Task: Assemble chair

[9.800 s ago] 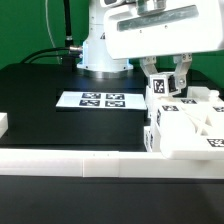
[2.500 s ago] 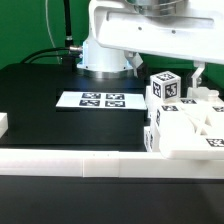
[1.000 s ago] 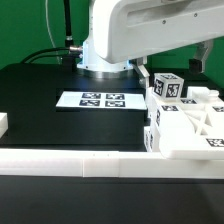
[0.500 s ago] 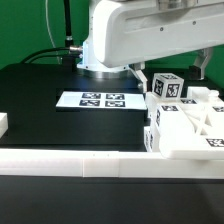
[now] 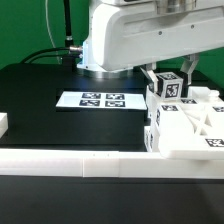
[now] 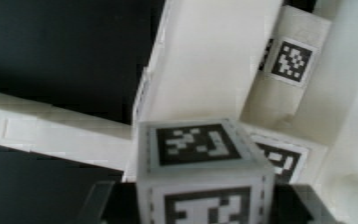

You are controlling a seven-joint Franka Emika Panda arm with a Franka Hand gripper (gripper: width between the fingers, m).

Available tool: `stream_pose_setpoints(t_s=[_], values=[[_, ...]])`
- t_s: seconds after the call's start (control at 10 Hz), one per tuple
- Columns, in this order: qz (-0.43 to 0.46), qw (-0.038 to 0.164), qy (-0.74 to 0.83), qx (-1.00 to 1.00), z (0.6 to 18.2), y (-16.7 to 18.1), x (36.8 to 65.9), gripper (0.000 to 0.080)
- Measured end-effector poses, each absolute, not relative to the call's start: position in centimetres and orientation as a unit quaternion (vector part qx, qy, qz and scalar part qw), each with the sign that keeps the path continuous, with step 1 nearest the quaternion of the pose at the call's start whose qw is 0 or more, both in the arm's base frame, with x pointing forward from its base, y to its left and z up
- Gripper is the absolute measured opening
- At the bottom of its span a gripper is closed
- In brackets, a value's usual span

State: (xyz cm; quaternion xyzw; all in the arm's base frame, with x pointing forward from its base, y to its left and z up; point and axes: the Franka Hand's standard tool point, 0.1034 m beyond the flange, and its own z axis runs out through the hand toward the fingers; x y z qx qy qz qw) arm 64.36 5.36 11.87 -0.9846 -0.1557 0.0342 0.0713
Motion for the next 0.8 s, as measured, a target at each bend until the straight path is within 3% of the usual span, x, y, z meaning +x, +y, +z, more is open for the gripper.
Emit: stream_pose_setpoints(t_s=[0.8], values=[[0.045, 0.065, 0.014, -0.997, 11.89, 5.27, 64.39, 0.0285]])
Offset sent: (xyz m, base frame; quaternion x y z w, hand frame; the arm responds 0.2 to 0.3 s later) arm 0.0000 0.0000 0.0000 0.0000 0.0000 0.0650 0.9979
